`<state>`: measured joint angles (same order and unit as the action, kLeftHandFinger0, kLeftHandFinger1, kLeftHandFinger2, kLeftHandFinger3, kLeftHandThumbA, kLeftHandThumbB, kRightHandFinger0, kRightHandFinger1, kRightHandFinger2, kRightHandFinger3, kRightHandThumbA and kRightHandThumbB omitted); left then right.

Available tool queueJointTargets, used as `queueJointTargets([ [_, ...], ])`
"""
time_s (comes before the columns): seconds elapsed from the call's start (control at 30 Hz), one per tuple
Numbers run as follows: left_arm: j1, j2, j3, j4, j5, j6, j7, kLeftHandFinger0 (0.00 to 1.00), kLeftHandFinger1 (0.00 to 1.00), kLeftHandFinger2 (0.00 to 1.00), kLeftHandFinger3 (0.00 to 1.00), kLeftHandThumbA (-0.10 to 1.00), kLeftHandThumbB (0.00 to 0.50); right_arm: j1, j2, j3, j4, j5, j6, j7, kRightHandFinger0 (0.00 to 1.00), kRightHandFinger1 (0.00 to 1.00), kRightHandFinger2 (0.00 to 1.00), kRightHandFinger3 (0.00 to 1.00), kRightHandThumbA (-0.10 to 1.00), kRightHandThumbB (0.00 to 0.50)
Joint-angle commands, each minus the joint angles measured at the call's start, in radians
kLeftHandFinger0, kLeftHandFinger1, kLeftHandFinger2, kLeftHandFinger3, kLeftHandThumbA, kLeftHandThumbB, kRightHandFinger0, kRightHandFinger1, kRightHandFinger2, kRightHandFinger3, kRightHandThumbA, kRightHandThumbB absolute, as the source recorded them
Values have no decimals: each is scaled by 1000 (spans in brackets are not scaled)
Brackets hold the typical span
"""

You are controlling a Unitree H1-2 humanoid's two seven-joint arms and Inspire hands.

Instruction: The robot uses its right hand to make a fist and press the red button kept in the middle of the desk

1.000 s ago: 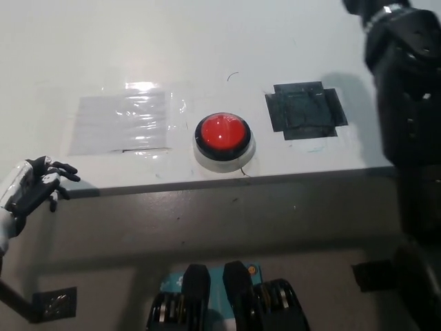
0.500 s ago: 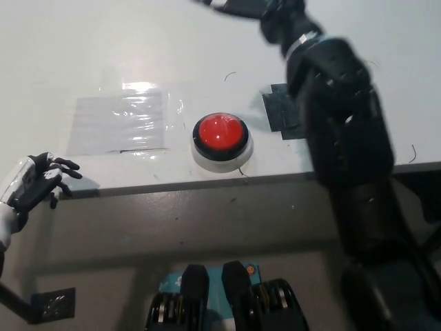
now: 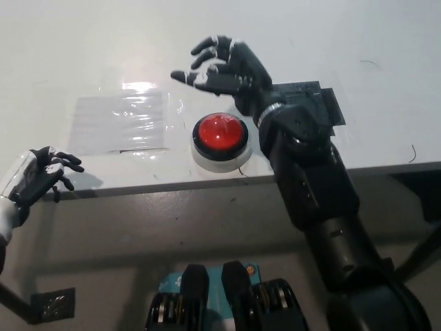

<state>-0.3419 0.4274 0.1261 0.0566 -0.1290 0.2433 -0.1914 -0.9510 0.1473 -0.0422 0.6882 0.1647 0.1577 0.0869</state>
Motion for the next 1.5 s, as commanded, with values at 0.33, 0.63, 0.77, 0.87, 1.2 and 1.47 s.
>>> queueJointTargets([
  [0.33, -61, 28, 7, -4, -3, -19, -18, 179, 298, 438, 572, 488, 0, 14, 20, -17, 42, 27, -144, 38, 0, 0, 292, 352, 1000, 236],
  [0.63, -82, 37, 4, 2, 2, -16, -21, 172, 290, 439, 586, 496, 0, 66, 50, -23, 100, 27, -83, 8, 0, 0, 281, 372, 1000, 244],
  [0.77, -81, 34, 7, -16, 7, 24, -11, 192, 307, 452, 596, 498, 0, 92, 54, -27, 99, 26, -57, 0, 0, 0, 286, 397, 1000, 210],
  [0.87, -83, 35, 5, -12, 5, 12, -17, 167, 294, 438, 588, 496, 0, 106, 50, -29, 105, 24, -48, -4, 0, 0, 295, 383, 1000, 198],
  [1.2, -96, 44, 9, 6, 9, -2, -28, 201, 317, 456, 596, 492, 0, 127, 43, -69, 124, 42, -5, -18, 0, 0, 236, 375, 1000, 239],
  [1.47, -95, 44, 8, 0, 15, 4, -28, 203, 323, 483, 614, 501, 0, 135, 33, -64, 137, 27, 10, -24, 0, 0, 268, 410, 1000, 258],
])
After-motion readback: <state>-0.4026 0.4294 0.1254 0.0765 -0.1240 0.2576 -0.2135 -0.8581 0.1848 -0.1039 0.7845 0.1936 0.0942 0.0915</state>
